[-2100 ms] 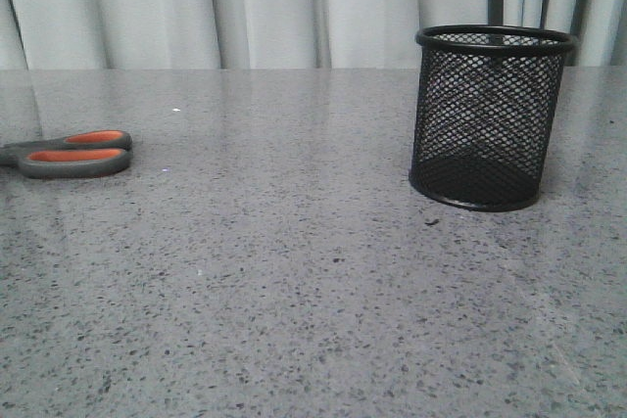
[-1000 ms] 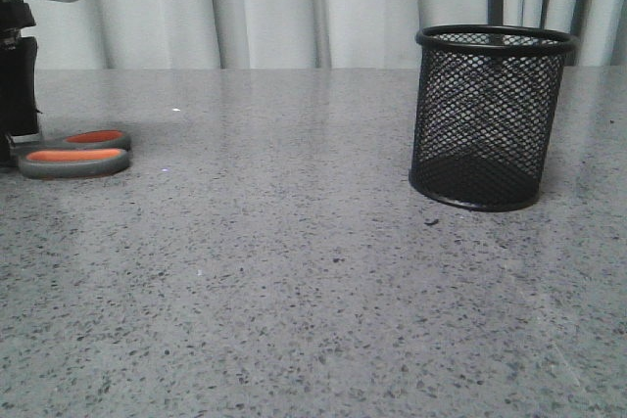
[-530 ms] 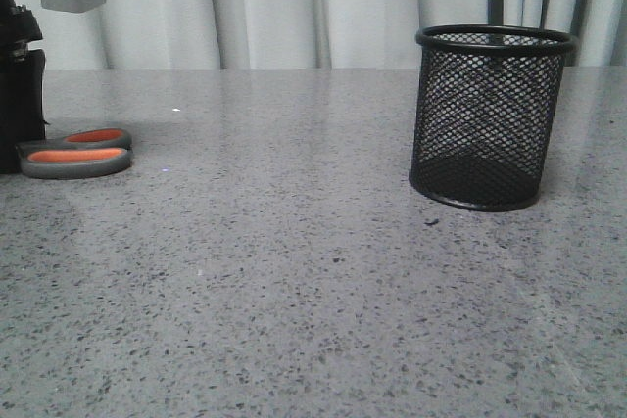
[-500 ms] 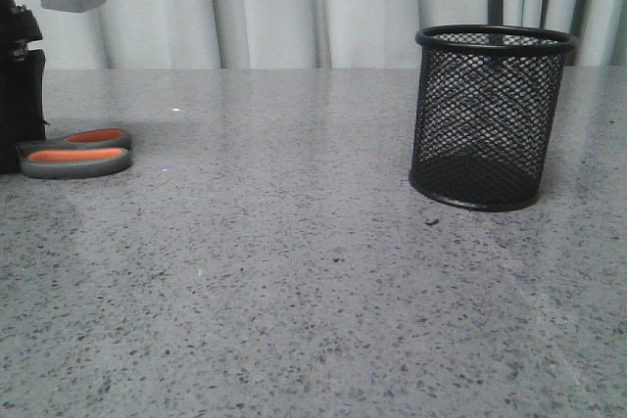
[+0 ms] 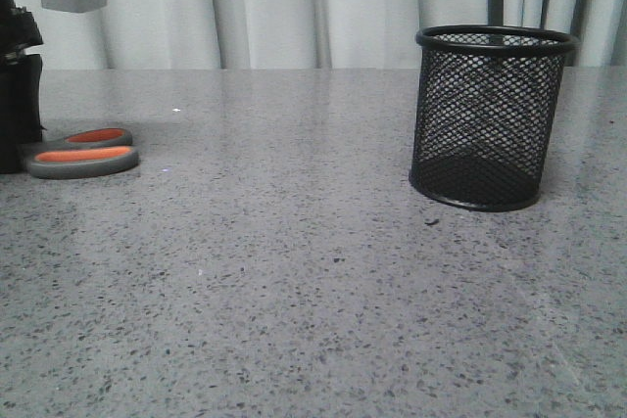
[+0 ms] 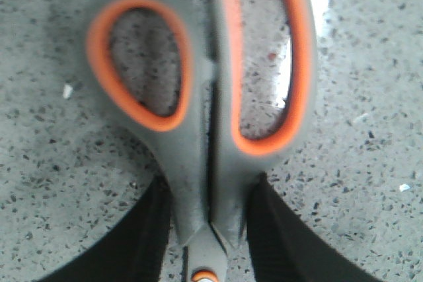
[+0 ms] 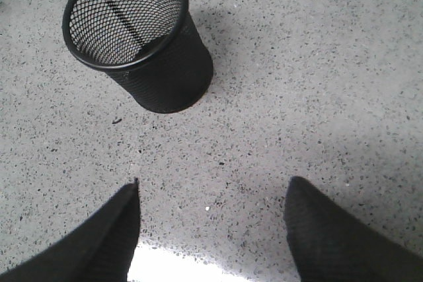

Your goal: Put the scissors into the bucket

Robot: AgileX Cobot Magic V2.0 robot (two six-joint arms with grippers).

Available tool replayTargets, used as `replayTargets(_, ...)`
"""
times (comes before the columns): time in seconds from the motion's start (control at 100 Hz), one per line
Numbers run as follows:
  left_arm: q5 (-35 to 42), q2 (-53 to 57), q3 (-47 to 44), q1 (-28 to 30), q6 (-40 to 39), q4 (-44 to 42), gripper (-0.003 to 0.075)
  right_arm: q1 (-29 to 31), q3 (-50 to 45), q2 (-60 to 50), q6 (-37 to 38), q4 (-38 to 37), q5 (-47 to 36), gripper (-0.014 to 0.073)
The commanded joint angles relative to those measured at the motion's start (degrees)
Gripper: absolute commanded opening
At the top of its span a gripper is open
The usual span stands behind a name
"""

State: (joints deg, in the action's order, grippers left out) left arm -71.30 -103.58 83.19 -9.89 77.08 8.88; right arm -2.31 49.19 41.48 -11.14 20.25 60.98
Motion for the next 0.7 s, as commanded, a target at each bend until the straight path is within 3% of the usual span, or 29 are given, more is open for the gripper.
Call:
replayTargets(0.0,-0.11,0.92,0.54,0.11,-0.04,0.33,0.0059,0.36,1.94,0.35,-0.77,1.18,-2.35,0.0423)
replayTargets(0.06,-0.54,0.92,0.54,0.11,-0.33,0.33,-0.0022,0.36,1.94,0.35,-0.77,1.18,-2.35,0.0423)
replayTargets(0.51,-1.19,10.33,6.30,-0.47,-3.84,-1.23,-0.0020,0.36,1.94,0.35,-0.77,1.71,-2.81,0.0423)
replayTargets(0.69,-1.08,17.56,9.52,-3.12,-6.66,-1.23,-0.0020,0.36,1.94,0.35,-3.74,8.34,-5.27,0.0421)
